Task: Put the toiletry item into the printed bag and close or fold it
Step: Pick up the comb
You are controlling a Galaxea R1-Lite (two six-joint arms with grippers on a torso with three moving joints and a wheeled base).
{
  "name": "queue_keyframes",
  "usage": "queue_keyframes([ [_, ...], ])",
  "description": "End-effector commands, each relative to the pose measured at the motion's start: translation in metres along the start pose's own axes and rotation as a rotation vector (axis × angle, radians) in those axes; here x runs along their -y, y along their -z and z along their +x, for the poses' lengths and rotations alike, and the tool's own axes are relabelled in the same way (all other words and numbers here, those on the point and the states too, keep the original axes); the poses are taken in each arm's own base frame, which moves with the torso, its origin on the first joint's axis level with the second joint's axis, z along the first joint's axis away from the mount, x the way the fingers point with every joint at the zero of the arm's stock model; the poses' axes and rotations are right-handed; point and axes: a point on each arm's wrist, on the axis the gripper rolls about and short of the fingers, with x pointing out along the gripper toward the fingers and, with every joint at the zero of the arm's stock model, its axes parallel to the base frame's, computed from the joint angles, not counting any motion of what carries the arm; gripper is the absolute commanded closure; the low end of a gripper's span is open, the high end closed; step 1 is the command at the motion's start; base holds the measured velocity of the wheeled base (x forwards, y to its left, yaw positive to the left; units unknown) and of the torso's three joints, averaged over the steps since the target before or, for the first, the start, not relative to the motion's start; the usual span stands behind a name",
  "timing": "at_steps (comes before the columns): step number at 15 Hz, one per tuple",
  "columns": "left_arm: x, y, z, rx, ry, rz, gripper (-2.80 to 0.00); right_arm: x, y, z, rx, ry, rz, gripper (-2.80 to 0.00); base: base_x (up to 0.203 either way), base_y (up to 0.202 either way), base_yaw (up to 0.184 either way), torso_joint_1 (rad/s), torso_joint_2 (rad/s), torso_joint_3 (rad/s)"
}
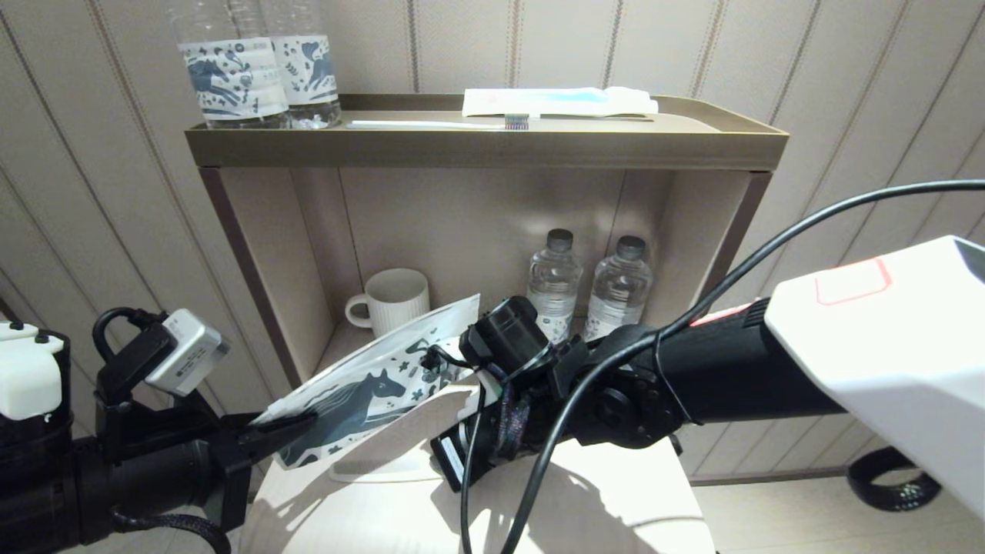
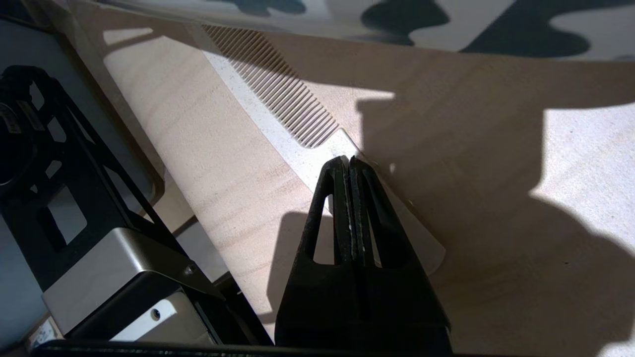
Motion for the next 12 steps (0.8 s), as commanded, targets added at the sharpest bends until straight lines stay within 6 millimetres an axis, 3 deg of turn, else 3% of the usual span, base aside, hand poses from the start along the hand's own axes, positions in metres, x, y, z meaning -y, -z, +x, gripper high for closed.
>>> queue_keyframes([
  [1, 0.0, 0.0, 0.001, 0.0, 0.003, 0.001, 0.0, 0.0, 0.002, 0.002, -0.012, -0.001, 0.003, 0.0, 0.0, 0.0, 0.0, 0.0, 0.0, 0.0],
  [12, 0.0, 0.003, 0.006, -0.026, 0.012, -0.004, 0.0, 0.002, 0.015, 0.003, -0.055, 0.005, 0.015, 0.0, 0.0, 0.0, 0.0, 0.0, 0.0, 0.0],
])
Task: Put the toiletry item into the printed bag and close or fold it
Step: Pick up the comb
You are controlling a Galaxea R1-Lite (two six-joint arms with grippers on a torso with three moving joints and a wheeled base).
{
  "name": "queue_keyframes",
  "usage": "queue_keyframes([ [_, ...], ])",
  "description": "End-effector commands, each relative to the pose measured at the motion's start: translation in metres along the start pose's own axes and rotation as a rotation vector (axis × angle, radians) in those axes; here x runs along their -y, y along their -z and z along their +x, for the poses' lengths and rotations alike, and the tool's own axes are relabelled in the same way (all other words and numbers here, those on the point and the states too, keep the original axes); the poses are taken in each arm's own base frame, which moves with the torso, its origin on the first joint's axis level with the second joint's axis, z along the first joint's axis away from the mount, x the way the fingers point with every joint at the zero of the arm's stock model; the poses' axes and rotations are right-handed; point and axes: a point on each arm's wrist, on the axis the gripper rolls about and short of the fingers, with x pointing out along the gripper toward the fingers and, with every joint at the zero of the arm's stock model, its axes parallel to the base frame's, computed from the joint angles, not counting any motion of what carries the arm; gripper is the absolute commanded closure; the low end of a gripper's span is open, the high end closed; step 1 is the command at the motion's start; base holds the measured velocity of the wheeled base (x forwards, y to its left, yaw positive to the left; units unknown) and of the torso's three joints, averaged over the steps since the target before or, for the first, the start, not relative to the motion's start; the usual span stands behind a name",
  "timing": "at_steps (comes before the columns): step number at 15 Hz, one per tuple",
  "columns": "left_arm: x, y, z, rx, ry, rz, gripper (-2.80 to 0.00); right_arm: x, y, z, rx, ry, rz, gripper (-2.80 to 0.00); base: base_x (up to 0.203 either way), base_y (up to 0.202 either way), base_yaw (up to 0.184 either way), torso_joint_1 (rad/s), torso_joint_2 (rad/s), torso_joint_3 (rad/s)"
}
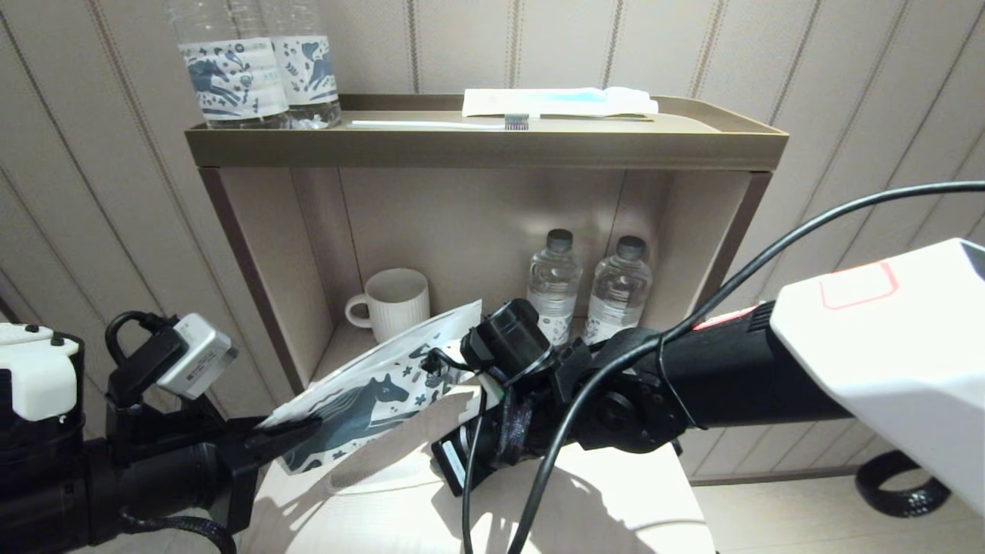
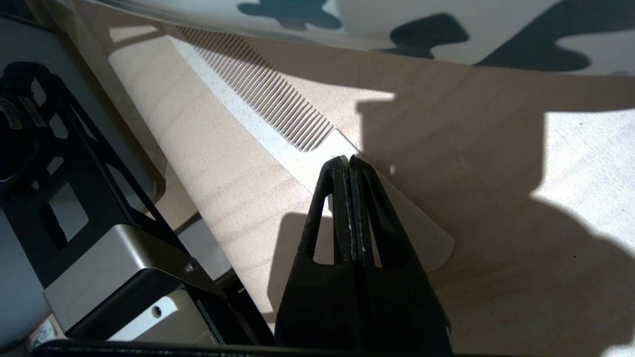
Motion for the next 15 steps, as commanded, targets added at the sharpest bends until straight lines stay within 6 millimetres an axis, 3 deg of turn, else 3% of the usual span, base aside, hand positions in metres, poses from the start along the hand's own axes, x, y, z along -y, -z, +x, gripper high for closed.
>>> queue_keyframes([
  [1, 0.0, 0.0, 0.001, -0.001, 0.002, 0.0, 0.0, 0.003, 0.004, -0.003, -0.009, 0.005, 0.008, 0.0, 0.0, 0.0, 0.0, 0.0, 0.0, 0.0],
  [8, 0.0, 0.0, 0.001, 0.0, 0.002, 0.0, 0.0, 0.028, 0.016, -0.04, 0.012, 0.06, 0.066, 0.0, 0.0, 0.0, 0.0, 0.0, 0.0, 0.0],
  [13, 0.001, 0.0, 0.001, 0.001, 0.009, 0.004, 0.0, 0.023, 0.003, -0.04, 0.063, 0.046, 0.049, 0.0, 0.0, 0.0, 0.0, 0.0, 0.0, 0.0],
  [15, 0.001, 0.0, 0.001, 0.003, 0.009, 0.003, 0.0, 0.015, -0.004, -0.029, 0.067, 0.026, 0.031, 0.0, 0.0, 0.0, 0.0, 0.0, 0.0, 0.0],
])
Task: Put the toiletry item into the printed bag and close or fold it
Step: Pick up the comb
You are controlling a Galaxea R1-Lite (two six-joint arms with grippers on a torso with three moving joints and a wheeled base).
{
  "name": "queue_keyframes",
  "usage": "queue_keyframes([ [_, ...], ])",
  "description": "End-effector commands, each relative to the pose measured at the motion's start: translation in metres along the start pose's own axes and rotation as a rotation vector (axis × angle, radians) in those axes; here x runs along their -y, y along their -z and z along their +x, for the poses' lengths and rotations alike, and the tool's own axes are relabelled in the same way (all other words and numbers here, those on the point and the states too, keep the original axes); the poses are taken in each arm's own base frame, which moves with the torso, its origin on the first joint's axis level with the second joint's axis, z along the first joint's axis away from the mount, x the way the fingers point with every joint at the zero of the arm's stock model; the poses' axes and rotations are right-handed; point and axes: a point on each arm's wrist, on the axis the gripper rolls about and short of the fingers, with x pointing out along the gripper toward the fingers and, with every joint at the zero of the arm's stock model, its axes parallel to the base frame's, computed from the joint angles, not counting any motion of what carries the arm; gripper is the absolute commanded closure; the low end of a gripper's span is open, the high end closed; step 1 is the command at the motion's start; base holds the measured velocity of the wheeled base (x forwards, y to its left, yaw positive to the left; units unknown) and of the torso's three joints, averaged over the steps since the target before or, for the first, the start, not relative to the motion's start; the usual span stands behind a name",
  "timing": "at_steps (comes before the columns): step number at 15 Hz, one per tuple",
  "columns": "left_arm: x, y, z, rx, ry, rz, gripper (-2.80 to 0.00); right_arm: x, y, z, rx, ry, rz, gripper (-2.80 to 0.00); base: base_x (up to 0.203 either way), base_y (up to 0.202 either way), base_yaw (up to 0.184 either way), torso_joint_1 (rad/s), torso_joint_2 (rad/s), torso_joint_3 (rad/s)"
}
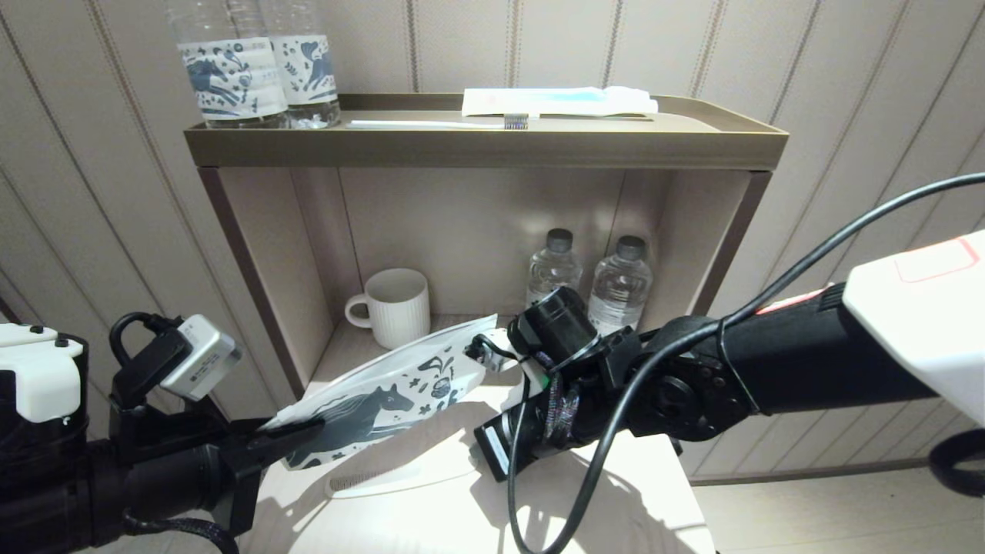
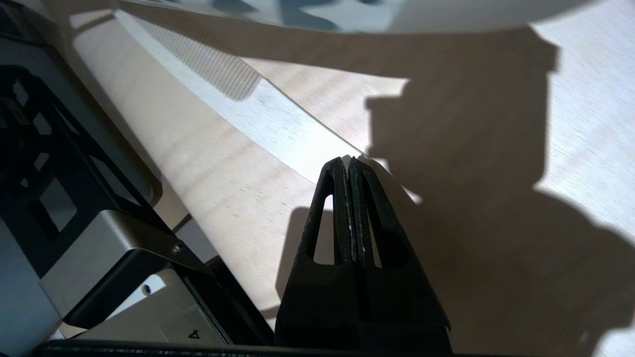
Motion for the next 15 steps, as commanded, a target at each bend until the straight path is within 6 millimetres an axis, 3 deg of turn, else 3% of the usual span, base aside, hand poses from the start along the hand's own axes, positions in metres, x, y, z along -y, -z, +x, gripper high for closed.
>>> queue_keyframes([
  [1, 0.0, 0.0, 0.0, 0.004, 0.002, 0.002, 0.0, -0.007, -0.003, 0.01, -0.002, -0.019, -0.016, 0.0, 0.0, 0.0, 0.0, 0.0, 0.0, 0.0],
  [6, 0.001, 0.0, -0.001, 0.034, 0.004, 0.012, 0.0, -0.028, -0.006, 0.029, -0.011, -0.06, -0.059, 0.0, 0.0, 0.0, 0.0, 0.0, 0.0, 0.0],
  [10, 0.001, -0.001, -0.001, 0.046, 0.002, 0.015, 0.0, -0.033, -0.012, 0.031, 0.009, -0.07, -0.069, 0.0, 0.0, 0.0, 0.0, 0.0, 0.0, 0.0],
  [15, 0.001, -0.001, -0.001, 0.049, 0.004, 0.009, 0.0, -0.038, -0.012, 0.051, -0.008, -0.079, -0.071, 0.0, 0.0, 0.0, 0.0, 0.0, 0.0, 0.0],
])
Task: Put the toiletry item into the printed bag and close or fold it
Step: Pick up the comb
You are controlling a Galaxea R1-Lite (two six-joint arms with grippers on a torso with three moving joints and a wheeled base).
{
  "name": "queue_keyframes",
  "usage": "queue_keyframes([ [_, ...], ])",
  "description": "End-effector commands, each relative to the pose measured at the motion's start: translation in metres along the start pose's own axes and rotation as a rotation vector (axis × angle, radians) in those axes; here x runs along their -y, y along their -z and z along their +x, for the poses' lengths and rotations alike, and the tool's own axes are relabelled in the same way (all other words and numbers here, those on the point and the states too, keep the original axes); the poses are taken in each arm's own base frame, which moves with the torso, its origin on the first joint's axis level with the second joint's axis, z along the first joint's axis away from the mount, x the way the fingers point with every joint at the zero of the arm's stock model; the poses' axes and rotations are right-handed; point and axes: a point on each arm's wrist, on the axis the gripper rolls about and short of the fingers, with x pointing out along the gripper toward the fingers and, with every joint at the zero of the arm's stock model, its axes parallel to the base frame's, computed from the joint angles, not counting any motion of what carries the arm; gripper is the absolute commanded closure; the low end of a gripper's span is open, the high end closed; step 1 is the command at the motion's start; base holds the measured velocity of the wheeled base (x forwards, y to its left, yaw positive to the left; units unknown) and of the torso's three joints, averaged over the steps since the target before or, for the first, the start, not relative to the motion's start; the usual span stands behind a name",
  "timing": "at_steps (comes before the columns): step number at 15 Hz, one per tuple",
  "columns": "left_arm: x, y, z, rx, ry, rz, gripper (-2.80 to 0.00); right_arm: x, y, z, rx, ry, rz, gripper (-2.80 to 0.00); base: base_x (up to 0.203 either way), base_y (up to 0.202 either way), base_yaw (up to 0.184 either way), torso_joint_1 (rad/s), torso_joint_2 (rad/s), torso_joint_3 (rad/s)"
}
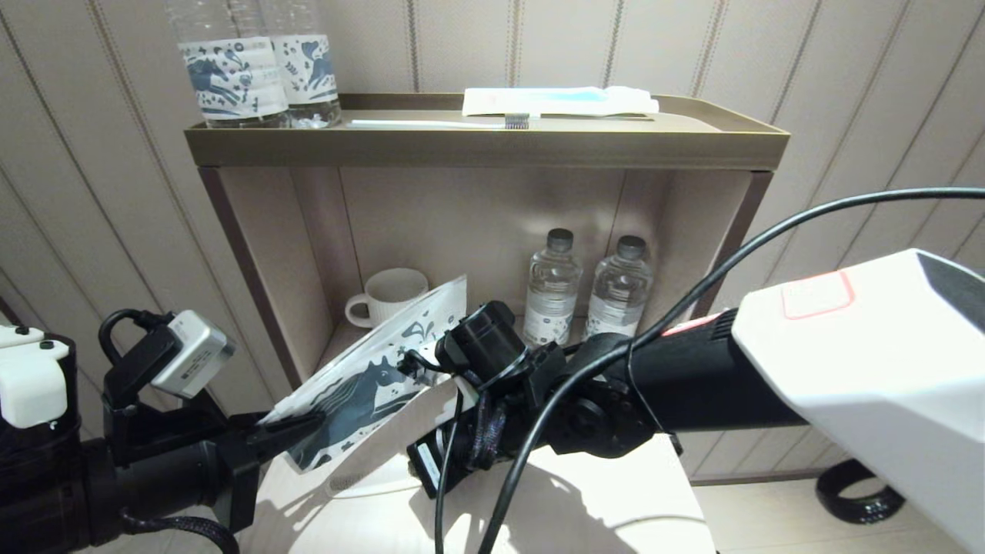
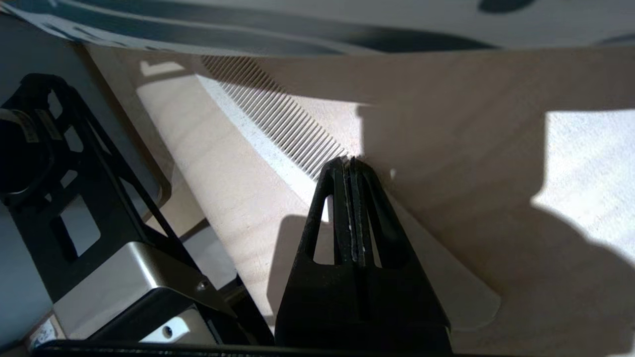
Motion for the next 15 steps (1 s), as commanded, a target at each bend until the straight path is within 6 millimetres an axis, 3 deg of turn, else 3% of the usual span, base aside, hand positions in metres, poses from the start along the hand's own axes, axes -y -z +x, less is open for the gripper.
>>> queue_keyframes([
  [1, 0.0, 0.0, 0.0, 0.003, 0.003, 0.002, 0.0, -0.001, 0.002, 0.011, -0.018, -0.005, -0.001, 0.0, 0.0, 0.0, 0.0, 0.0, 0.0, 0.0],
  [11, 0.0, 0.002, 0.001, -0.008, 0.003, 0.0, 0.0, 0.0, 0.004, 0.015, -0.029, -0.003, -0.001, 0.0, 0.0, 0.0, 0.0, 0.0, 0.0, 0.0],
  [13, 0.001, 0.002, 0.001, -0.009, 0.01, 0.002, 0.0, -0.001, 0.001, 0.012, -0.015, -0.004, -0.004, 0.0, 0.0, 0.0, 0.0, 0.0, 0.0, 0.0],
  [15, 0.001, 0.002, 0.001, -0.01, 0.01, 0.001, 0.0, -0.006, -0.008, -0.003, 0.027, -0.008, -0.013, 0.0, 0.0, 0.0, 0.0, 0.0, 0.0, 0.0],
])
